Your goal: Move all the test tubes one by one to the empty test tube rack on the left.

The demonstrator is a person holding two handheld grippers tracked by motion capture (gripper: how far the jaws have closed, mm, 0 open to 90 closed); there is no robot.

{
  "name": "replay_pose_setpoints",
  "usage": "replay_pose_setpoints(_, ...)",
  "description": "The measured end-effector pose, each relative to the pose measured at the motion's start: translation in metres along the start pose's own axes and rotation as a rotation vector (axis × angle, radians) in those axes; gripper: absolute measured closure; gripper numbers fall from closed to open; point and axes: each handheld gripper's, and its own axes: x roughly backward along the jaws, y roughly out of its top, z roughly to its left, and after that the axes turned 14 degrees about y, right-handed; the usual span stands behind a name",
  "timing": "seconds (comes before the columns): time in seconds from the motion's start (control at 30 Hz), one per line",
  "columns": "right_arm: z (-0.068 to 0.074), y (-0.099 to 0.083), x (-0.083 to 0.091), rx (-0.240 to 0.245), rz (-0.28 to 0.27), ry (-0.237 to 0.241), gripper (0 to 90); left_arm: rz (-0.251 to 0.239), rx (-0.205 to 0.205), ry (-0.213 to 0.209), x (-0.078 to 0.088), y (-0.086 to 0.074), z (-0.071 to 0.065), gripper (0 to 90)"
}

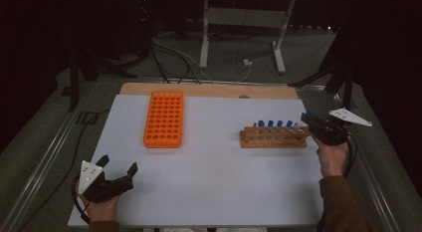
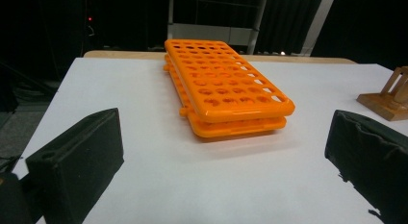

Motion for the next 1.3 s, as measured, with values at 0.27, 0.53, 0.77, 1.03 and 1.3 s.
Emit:
replay_pose_setpoints(0.27,0.017,-0.002,0.013,0.020,-0.022,0.051,76.8,0.006,-0.010,-0.004,-0.001,-0.001,-0.002,1.0)
replay_pose_setpoints(0.53,0.035,-0.008,0.011,0.040,-0.026,0.108,76.7,0.016,-0.040,-0.004,-0.004,-0.001,-0.006,1.0)
replay_pose_setpoints(0.77,0.046,-0.007,0.006,0.048,-0.020,0.150,76.7,0.021,-0.068,-0.039,-0.006,-0.001,-0.009,0.9)
replay_pose_setpoints(1.03,0.060,-0.009,-0.007,0.059,0.014,0.212,76.7,0.052,-0.073,-0.100,-0.012,0.002,-0.020,0.9)
replay_pose_setpoints(1.3,0.073,-0.010,-0.019,0.045,0.027,0.276,76.7,0.015,-0.153,-0.178,-0.018,0.022,-0.056,0.9)
